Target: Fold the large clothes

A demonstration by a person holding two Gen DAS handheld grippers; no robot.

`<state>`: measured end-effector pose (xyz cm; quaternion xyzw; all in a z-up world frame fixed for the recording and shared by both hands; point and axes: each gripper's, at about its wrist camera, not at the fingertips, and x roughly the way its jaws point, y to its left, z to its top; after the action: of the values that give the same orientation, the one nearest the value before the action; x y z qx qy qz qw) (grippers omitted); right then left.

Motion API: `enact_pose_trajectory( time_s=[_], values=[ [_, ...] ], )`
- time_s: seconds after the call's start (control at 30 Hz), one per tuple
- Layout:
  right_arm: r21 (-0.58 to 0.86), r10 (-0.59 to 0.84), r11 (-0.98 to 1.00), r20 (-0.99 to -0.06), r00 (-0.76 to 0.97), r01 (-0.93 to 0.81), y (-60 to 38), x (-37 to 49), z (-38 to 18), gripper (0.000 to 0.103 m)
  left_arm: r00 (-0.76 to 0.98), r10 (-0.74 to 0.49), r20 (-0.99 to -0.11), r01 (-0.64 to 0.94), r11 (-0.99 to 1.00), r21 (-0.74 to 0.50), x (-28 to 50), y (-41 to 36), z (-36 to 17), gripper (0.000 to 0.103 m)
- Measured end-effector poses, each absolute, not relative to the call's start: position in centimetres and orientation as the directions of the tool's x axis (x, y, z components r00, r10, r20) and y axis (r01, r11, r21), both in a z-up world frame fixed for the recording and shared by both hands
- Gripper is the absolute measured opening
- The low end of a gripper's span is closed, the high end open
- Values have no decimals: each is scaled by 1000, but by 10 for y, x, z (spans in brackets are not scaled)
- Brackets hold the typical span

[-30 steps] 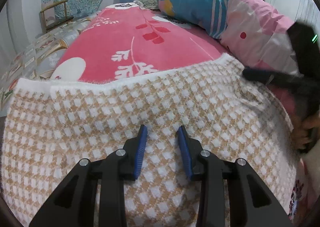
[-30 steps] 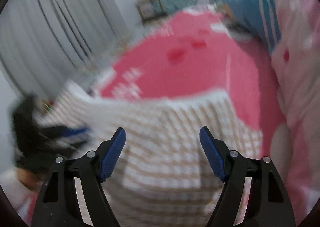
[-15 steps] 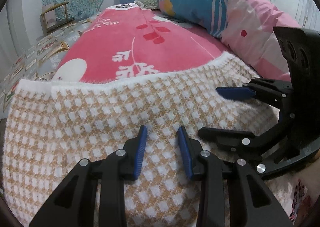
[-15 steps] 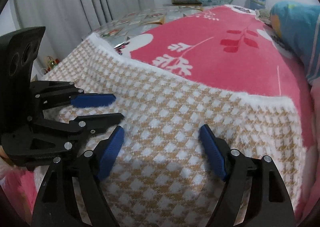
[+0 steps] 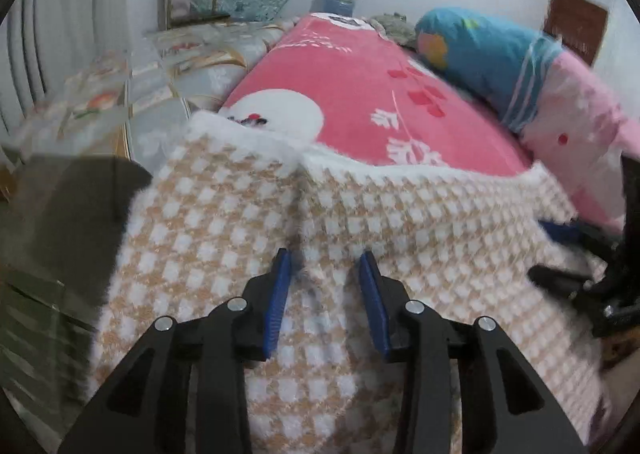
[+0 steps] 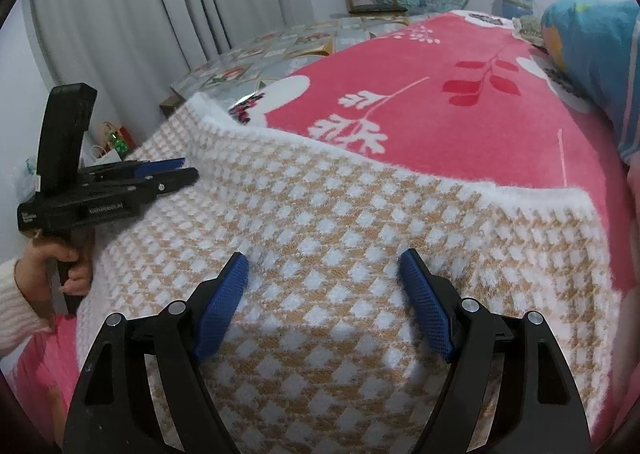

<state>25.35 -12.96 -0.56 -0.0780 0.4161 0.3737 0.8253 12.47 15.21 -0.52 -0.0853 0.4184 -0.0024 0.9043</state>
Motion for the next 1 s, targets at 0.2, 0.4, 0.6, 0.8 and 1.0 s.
enact_pose_trajectory(
  time_s=[0.2,0.4,0.6,0.8,1.0],
  values=[
    [259,570,724,-746,344,-640,-138,255,10,73,643,-9,-766,-51,997,-54,126,132,6,36],
    [182,504,808,-705,499,-560,-191,258,47,71,740,149,-656,-217,976,-22,95,174,37,36],
    [349,527,834,-735,427,-429,-228,295,-26,74,612,40,-790,-261,953,-154,122,196,-5,37],
    [293,490,847,-754,436,-444,-220,291,-25,77,597,52,-800,-250,960,-124,122,188,-5,37],
    [265,460,865,-757,464,-426,-226,297,11,77,769,49,-638,-243,945,-220,94,207,45,33]
  ],
)
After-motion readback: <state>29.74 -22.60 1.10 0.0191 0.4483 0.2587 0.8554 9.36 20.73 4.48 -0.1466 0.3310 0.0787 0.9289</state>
